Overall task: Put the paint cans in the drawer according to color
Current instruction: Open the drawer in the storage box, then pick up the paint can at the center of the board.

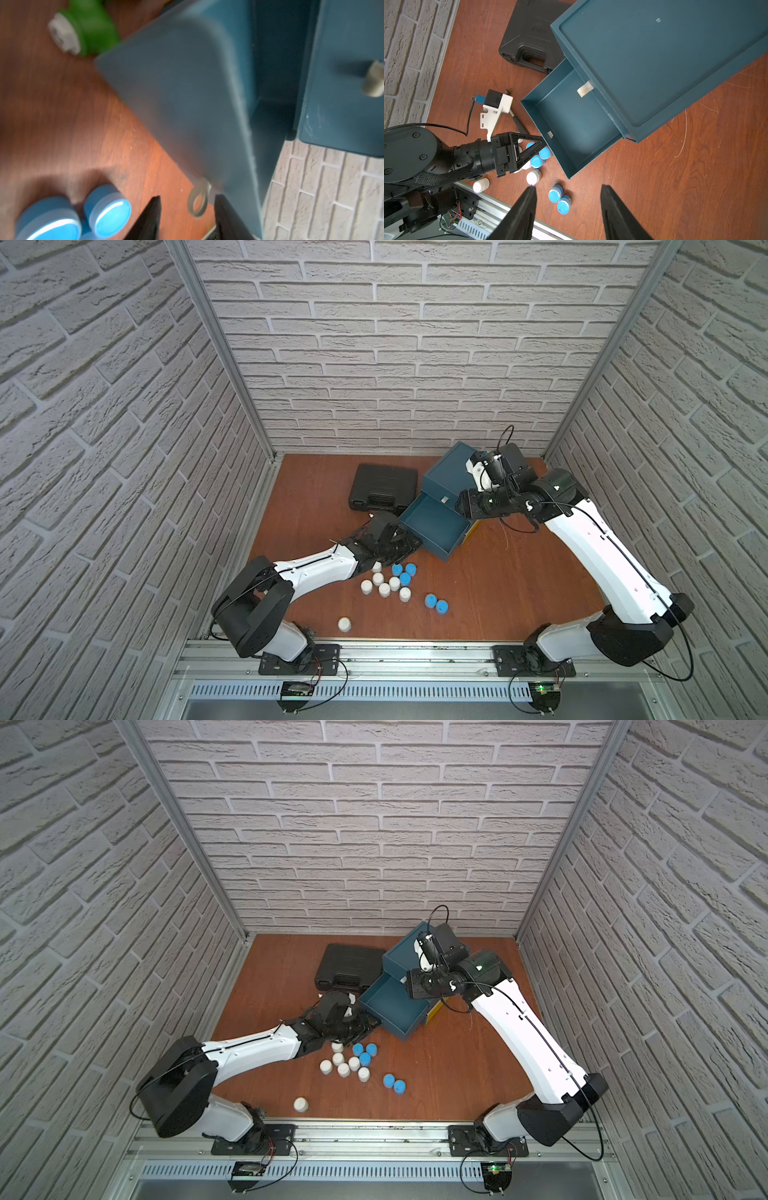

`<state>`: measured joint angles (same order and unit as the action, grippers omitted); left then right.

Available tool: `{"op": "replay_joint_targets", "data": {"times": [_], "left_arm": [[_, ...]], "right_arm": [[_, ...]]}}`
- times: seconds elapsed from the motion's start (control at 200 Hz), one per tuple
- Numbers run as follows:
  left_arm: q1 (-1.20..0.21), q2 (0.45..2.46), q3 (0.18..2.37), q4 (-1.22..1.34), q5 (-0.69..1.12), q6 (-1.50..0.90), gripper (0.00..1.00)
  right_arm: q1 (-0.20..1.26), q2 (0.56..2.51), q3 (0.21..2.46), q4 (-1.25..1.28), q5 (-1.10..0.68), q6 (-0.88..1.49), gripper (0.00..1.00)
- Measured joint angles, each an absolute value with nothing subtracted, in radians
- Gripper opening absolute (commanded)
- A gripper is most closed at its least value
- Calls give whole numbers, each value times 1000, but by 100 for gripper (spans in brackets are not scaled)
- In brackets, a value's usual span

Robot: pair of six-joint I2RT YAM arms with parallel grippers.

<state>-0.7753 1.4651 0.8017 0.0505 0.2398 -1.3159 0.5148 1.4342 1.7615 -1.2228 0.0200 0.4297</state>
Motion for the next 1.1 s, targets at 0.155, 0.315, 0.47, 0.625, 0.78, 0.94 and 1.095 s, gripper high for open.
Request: {"op": "replay_joint_targets", "data": {"times": [0.155, 0.315, 0.47, 0.625, 0.78, 0.94, 1.095], "left_arm": [[-787, 1391, 838, -96, 194, -1276, 58], [-802, 1296, 866, -242, 141, -1209, 54], [-805, 1274, 913, -439, 109, -1134, 51], [-807, 1284, 931, -574, 83, -1116, 56], [-809, 1398, 1019, -679, 66, -1122, 54], [-820, 1536, 1135, -715, 54, -1143, 52], [-831, 1612, 1193, -762, 51, -1205, 51]], "right_arm": [[515, 1434, 1761, -1223, 20, 429, 55], [525, 1430, 1734, -1222, 21, 420, 54], [539, 1415, 1673, -1221, 22, 411, 54], [545, 1407, 1661, -1220, 22, 411, 54], [554, 1404, 1662, -1217, 22, 411, 54], [557, 1404, 1665, -1216, 25, 410, 54], [558, 1404, 1665, -1216, 29, 407, 54]]}}
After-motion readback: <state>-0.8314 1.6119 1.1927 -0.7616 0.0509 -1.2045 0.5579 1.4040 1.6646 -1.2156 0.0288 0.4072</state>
